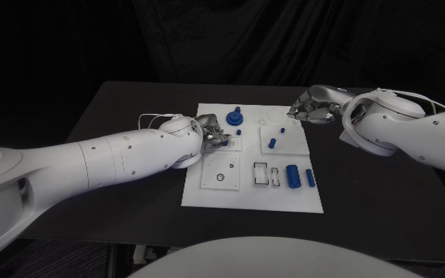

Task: Assemble the parts on the task board

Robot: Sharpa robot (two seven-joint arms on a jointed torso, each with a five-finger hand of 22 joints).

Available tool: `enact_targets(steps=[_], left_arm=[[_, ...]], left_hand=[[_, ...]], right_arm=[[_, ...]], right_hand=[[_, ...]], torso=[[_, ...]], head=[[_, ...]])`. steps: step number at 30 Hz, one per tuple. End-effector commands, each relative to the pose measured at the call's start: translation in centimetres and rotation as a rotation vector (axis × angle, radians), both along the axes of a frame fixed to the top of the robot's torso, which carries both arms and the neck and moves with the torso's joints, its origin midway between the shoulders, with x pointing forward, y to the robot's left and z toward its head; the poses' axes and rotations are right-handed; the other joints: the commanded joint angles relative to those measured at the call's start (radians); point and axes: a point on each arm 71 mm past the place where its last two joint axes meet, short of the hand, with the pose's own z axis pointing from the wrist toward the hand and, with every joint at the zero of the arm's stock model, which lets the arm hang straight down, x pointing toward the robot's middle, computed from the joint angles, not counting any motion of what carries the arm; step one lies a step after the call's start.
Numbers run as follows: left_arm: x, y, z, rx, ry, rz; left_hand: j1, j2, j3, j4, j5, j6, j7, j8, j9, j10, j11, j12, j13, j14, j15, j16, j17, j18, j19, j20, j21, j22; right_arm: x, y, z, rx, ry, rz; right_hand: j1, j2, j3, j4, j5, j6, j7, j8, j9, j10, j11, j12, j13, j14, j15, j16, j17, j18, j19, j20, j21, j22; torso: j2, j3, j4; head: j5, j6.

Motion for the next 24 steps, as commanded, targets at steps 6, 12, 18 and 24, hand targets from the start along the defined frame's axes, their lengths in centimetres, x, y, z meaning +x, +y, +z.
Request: enact_targets(steps=[6,12,18,24], left_arm=[[-0.09,-0.09,0.08,-0.030,-0.017,-0.012],[-0.05,-0.08,0.30,-0.057,-0.047,-0.015],[-0.09,0.03,0.58,-0.087,-0.080,-0.016],[-0.14,0.15,0.51,-0.080,-0.070,-0.016]], left_hand=[[0.022,-0.011,0.009,-0.001,0.008,-0.009,-0.002,-0.007,0.000,0.104,-0.005,0.003,0.263,0.104,-0.006,0.003,0.263,0.004,0.002,-0.006,-0.008,0.157],[0.048,-0.020,0.025,-0.014,0.027,-0.005,-0.004,-0.007,0.004,0.104,-0.007,0.003,0.263,0.104,-0.007,0.003,0.263,0.004,0.003,-0.007,-0.008,0.159],[0.072,-0.032,0.046,-0.027,0.029,0.003,-0.009,-0.001,0.012,0.104,-0.010,0.003,0.263,0.104,-0.009,0.003,0.263,0.003,0.005,-0.009,-0.007,0.162],[0.073,-0.033,0.047,-0.027,0.028,0.004,-0.009,0.000,0.012,0.104,-0.010,0.003,0.263,0.104,-0.009,0.003,0.263,0.003,0.004,-0.009,-0.008,0.161]], right_arm=[[-0.01,-0.23,-0.05,-0.003,-0.011,-0.016],[-0.02,-0.22,-0.07,-0.002,-0.012,-0.017],[-0.03,-0.27,-0.10,-0.002,-0.011,-0.018],[-0.05,-0.26,-0.13,-0.003,-0.009,-0.018]], right_hand=[[0.004,-0.008,0.006,0.001,0.005,0.005,-0.001,-0.001,-0.002,-0.003,0.002,-0.007,0.030,-0.006,0.002,-0.006,0.042,0.007,-0.005,-0.001,-0.003,0.139],[0.004,-0.008,0.006,0.001,0.005,0.005,-0.001,-0.001,-0.002,-0.003,0.002,-0.007,0.030,-0.006,0.002,-0.006,0.042,0.007,-0.005,-0.001,-0.003,0.139],[0.004,-0.008,0.007,0.001,0.006,0.006,-0.001,-0.001,-0.002,-0.004,0.002,-0.008,0.029,-0.006,0.002,-0.007,0.041,0.007,-0.006,-0.001,-0.005,0.138],[0.004,-0.008,0.007,0.001,0.006,0.006,-0.001,-0.001,-0.002,-0.004,0.002,-0.008,0.029,-0.006,0.002,-0.007,0.041,0.007,-0.006,-0.001,-0.005,0.138]], torso=[[0.000,-0.0002,-0.0013],[0.000,-0.0005,-0.0016],[0.001,0.0000,-0.0009],[0.001,-0.0003,-0.0009]], head=[[0.003,0.000],[0.004,0.000],[0.002,0.000],[0.003,0.000]])
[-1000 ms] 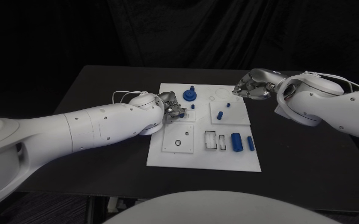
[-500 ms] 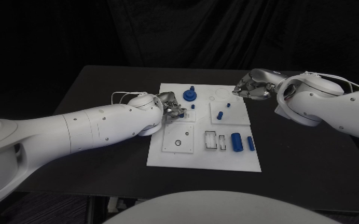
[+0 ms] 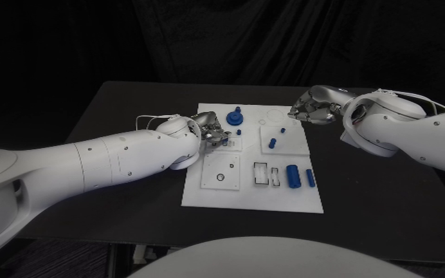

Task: Assemble the parts on the task board

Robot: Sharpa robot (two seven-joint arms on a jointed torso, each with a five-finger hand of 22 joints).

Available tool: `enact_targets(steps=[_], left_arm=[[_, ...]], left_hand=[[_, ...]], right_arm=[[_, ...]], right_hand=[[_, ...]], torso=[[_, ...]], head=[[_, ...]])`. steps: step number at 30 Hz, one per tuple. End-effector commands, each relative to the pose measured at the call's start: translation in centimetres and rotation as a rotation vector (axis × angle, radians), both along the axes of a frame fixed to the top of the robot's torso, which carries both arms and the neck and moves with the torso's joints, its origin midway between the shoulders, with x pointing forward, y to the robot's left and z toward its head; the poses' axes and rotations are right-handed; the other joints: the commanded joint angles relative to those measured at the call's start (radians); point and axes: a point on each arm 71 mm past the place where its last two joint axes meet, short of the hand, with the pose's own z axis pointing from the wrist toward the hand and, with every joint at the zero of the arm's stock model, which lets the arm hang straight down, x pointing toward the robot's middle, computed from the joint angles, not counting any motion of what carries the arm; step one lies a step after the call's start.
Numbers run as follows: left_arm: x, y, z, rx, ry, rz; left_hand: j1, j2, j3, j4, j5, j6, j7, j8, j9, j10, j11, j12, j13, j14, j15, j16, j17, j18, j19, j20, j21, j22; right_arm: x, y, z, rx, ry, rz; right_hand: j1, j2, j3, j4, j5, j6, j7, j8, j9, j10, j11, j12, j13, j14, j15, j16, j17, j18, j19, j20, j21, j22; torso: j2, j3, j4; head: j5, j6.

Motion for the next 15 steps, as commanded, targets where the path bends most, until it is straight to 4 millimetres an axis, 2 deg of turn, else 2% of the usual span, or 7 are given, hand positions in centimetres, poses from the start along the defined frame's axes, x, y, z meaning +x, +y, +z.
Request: enact_targets(steps=[1,15], left_arm=[[-0.10,-0.24,0.10,-0.024,-0.014,-0.011],[-0.34,-0.17,0.02,-0.013,0.002,-0.007]], left_hand=[[0.007,-0.002,0.008,0.001,0.003,0.002,-0.004,0.004,0.001,0.107,-0.008,0.003,0.263,0.104,-0.009,0.003,0.263,0.003,0.001,-0.005,-0.004,0.161],[0.011,-0.014,0.021,0.001,-0.006,0.020,-0.009,0.018,0.015,0.107,-0.012,0.003,0.263,0.104,-0.013,0.003,0.263,0.002,0.006,-0.008,0.001,0.167]], right_arm=[[0.00,-0.13,-0.04,-0.004,-0.008,-0.014],[-0.04,-0.10,-0.06,-0.003,-0.008,-0.013]], right_hand=[[0.004,-0.008,0.007,0.001,0.006,0.006,-0.001,-0.001,-0.001,-0.004,0.002,-0.004,0.029,-0.006,0.002,-0.003,0.041,0.007,-0.006,-0.001,-0.005,0.139],[0.005,-0.009,0.008,0.001,0.006,0.006,-0.001,-0.001,-0.001,-0.006,0.002,-0.005,0.028,-0.007,0.002,-0.004,0.040,0.008,-0.007,-0.001,-0.009,0.138]], torso=[[0.000,-0.0003,-0.0001],[0.001,0.0003,0.0004]], head=[[0.002,0.000],[0.002,0.000]])
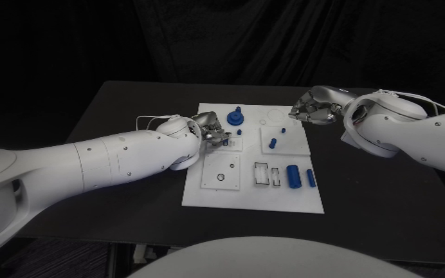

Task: Assemble the parts on the task board

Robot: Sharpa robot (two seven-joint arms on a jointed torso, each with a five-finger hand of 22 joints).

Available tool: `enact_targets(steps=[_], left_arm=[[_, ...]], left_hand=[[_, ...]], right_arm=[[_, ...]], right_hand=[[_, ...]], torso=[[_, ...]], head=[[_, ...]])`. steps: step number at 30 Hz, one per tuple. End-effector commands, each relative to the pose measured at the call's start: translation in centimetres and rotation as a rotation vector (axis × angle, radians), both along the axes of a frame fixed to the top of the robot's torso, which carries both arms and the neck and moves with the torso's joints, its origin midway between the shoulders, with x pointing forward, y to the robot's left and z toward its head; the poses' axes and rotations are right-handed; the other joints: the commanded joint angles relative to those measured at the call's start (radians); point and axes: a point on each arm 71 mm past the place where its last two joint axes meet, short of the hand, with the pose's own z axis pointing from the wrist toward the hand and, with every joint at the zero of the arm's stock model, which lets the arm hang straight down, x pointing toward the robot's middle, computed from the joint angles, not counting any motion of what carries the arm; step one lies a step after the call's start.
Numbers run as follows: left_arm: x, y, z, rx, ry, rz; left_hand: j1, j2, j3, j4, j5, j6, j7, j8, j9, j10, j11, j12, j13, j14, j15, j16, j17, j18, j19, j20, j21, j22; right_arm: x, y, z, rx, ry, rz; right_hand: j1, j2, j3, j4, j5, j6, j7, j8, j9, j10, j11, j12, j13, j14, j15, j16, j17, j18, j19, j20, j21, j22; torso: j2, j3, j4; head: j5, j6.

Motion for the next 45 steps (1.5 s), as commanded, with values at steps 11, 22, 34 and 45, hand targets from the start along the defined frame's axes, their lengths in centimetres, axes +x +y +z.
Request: enact_targets(steps=[11,22,34,45], left_arm=[[-0.16,-0.32,-0.21,0.007,0.017,0.006],[-0.19,-0.42,-0.34,0.010,0.021,0.009],[-0.40,-0.56,-0.50,0.008,0.024,0.008],[-0.41,-0.47,-0.61,0.004,0.019,0.016]], left_hand=[[0.008,-0.011,0.012,-0.001,-0.005,0.010,-0.002,0.012,0.009,0.103,-0.010,0.003,0.263,0.104,-0.007,0.003,0.263,0.001,0.007,-0.010,0.002,0.168],[0.007,-0.012,0.015,0.001,-0.010,0.010,-0.002,0.014,0.012,0.103,-0.010,0.003,0.263,0.104,-0.008,0.003,0.263,0.001,0.008,-0.011,0.002,0.169],[-0.007,-0.020,0.021,0.014,-0.082,0.011,-0.004,0.028,0.035,0.103,-0.013,0.003,0.263,0.104,-0.011,0.003,0.263,0.001,0.010,-0.014,0.002,0.171],[-0.037,-0.024,0.003,0.040,-0.134,0.013,-0.003,0.038,0.054,0.103,-0.013,0.003,0.263,0.104,-0.011,0.003,0.263,0.001,0.012,-0.015,0.001,0.173]], right_arm=[[-0.04,-0.17,-0.01,-0.002,-0.011,-0.016],[0.01,-0.19,0.01,0.000,-0.015,-0.017],[0.04,-0.15,0.01,0.002,-0.019,-0.017],[0.03,-0.17,-0.03,0.003,-0.021,-0.018]], right_hand=[[0.002,-0.007,0.006,-0.003,0.006,0.006,-0.001,-0.001,-0.001,-0.006,0.002,-0.005,0.027,-0.007,0.002,-0.004,0.040,0.008,-0.008,-0.001,-0.003,0.138],[0.004,-0.008,0.006,-0.003,0.007,0.007,-0.001,-0.001,-0.002,-0.006,0.002,-0.006,0.027,-0.007,0.002,-0.005,0.039,0.008,-0.007,-0.001,-0.004,0.138],[0.008,-0.011,0.008,-0.005,0.009,0.007,-0.001,-0.001,-0.002,-0.008,0.002,-0.007,0.026,-0.008,0.002,-0.006,0.038,0.008,-0.008,0.000,-0.006,0.137],[0.012,-0.014,0.010,-0.007,0.011,0.007,-0.001,-0.001,-0.002,-0.008,0.002,-0.008,0.025,-0.008,0.002,-0.006,0.038,0.008,-0.008,0.000,-0.006,0.137]], torso=[[0.000,0.0004,-0.0005],[-0.001,0.0008,0.0000],[0.000,0.0004,0.0000],[0.000,0.0002,0.0005]], head=[[0.000,0.000],[0.000,0.000],[0.001,0.000],[0.001,0.000]])
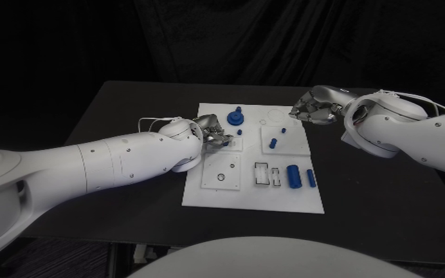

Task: Assemble the parts on the task board

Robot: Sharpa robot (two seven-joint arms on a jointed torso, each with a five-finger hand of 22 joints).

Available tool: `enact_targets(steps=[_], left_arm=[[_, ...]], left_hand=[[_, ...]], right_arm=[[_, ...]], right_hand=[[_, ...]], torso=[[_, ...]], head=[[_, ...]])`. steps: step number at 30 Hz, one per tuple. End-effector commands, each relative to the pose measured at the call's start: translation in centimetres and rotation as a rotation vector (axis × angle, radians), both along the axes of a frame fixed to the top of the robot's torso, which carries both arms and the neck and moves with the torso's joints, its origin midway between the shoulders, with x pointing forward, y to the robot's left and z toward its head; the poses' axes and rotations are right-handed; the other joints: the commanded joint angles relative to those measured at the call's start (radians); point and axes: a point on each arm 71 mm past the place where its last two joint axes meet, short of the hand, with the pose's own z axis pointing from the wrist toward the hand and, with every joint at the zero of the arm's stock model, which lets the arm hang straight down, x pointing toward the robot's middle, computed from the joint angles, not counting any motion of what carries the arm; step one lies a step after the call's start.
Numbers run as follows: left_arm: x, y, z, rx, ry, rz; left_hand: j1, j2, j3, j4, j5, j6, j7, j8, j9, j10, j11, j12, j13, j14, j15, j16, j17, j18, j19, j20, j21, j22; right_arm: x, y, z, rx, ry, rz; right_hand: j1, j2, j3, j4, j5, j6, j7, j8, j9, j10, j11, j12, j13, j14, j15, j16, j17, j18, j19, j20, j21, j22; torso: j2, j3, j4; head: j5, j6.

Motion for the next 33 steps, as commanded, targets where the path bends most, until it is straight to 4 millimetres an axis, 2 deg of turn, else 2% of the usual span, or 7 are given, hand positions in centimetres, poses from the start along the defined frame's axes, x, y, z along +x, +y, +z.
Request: enact_targets(steps=[1,11,23,33], left_arm=[[-0.09,-0.18,-0.02,-0.011,-0.003,0.001],[-0.12,-0.09,-0.05,-0.014,-0.007,0.006],[-0.12,0.00,-0.09,-0.012,-0.006,0.009],[-0.10,0.02,-0.15,-0.007,-0.002,0.012]], left_hand=[[-0.010,0.002,0.001,0.006,-0.004,0.006,-0.003,0.007,0.002,0.102,-0.006,0.003,0.263,0.104,-0.004,0.003,0.263,0.000,0.012,-0.008,0.001,0.173],[-0.018,0.000,-0.011,0.009,-0.012,0.012,-0.006,0.021,0.020,0.102,-0.008,0.003,0.263,0.104,-0.005,0.003,0.263,0.000,0.012,-0.008,0.001,0.174],[-0.005,0.003,-0.010,0.000,0.004,0.006,-0.009,0.029,0.039,0.102,-0.010,0.003,0.263,0.104,-0.007,0.003,0.263,0.001,0.012,-0.010,-0.001,0.174],[-0.010,0.004,-0.013,0.004,0.000,0.006,-0.008,0.031,0.044,0.102,-0.010,0.003,0.263,0.104,-0.007,0.003,0.263,0.001,0.012,-0.010,-0.001,0.175]], right_arm=[[0.01,-0.10,-0.01,0.000,-0.014,-0.013],[0.02,-0.11,-0.02,0.000,-0.014,-0.013],[0.00,-0.09,-0.12,-0.001,-0.011,-0.012],[0.00,-0.06,-0.17,-0.002,-0.009,-0.011]], right_hand=[[0.006,-0.007,0.004,-0.001,0.007,0.007,-0.001,-0.001,-0.002,-0.004,-0.002,-0.004,0.025,-0.008,0.002,-0.006,0.038,0.008,-0.008,0.000,-0.006,0.137],[0.010,-0.010,0.006,-0.002,0.008,0.008,-0.001,-0.001,-0.002,-0.005,-0.002,-0.004,0.025,-0.008,0.002,-0.007,0.037,0.009,-0.009,0.000,-0.008,0.137],[0.012,-0.011,0.007,-0.003,0.008,0.008,-0.001,-0.002,-0.002,-0.005,-0.002,-0.004,0.025,-0.009,0.002,-0.008,0.036,0.009,-0.009,0.000,-0.009,0.137],[0.014,-0.011,0.008,-0.003,0.009,0.008,-0.001,-0.002,-0.002,-0.004,-0.002,-0.004,0.025,-0.009,0.002,-0.007,0.036,0.009,-0.009,0.000,-0.009,0.137]], torso=[[0.000,-0.0004,0.0006],[0.000,-0.0002,0.0001],[0.001,-0.0002,0.0013],[0.000,-0.0008,0.0009]], head=[[-0.001,0.000],[0.001,0.000],[0.000,0.000],[0.002,0.000]])
